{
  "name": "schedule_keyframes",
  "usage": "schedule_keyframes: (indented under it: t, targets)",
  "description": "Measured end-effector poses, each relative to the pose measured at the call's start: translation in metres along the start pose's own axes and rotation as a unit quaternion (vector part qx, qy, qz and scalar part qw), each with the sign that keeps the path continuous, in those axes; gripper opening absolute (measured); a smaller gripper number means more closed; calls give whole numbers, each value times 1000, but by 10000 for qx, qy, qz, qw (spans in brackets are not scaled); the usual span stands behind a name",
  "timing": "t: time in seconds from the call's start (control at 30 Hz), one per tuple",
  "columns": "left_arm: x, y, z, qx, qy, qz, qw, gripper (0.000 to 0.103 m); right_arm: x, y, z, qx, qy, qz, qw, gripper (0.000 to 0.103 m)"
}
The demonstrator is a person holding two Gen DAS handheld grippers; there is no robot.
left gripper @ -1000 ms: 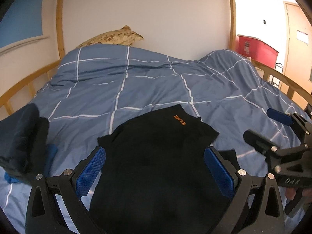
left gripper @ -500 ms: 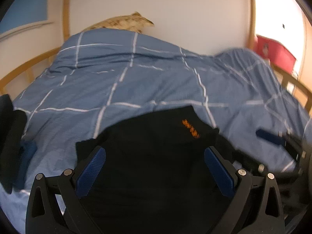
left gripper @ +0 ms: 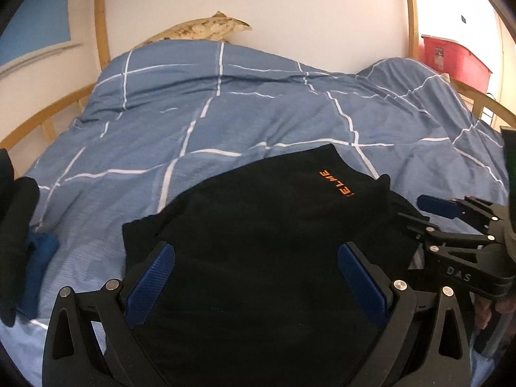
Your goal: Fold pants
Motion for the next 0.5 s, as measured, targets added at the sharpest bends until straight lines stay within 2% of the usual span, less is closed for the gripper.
schedule_keyframes:
  t: [0.17,0.23,0.33,0.4,0.47,0.5]
  targets:
    - [2,-1,-1,-26,90,15,10000,103,-3,-9,-2,97,-75,-24,9999,53]
    - [1,-4,-2,11,107,-31,9999,103,-4,-13,-2,156,-86,-9,9998,48]
    - [-2,-9,-5,84,82,-70,9999,103,-6,-19,-4,245,-114,7,9996,46]
    - [-4,-10,-6,98,46,-91,9999,103,-8,-21,-6,295,-167,37,9994,39]
    - [-6,-10,-6,94,6,-83,9999,103,-10,-21,-8,332,-203,56,9992,21]
    - [-7,-10,-7,87,-9,-83,9999,103,-11,-21,-9,354,-206,22,9992,16]
Point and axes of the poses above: each gripper's, at about its wrist camera, not at the fingertips, and y roughly against the way its jaws point, x to its left, z to its top, the point moved 5 cm from there along -y, roughly the way its jaws point, and after that the axes turned 1 degree about -y, right-handed, at the moved point
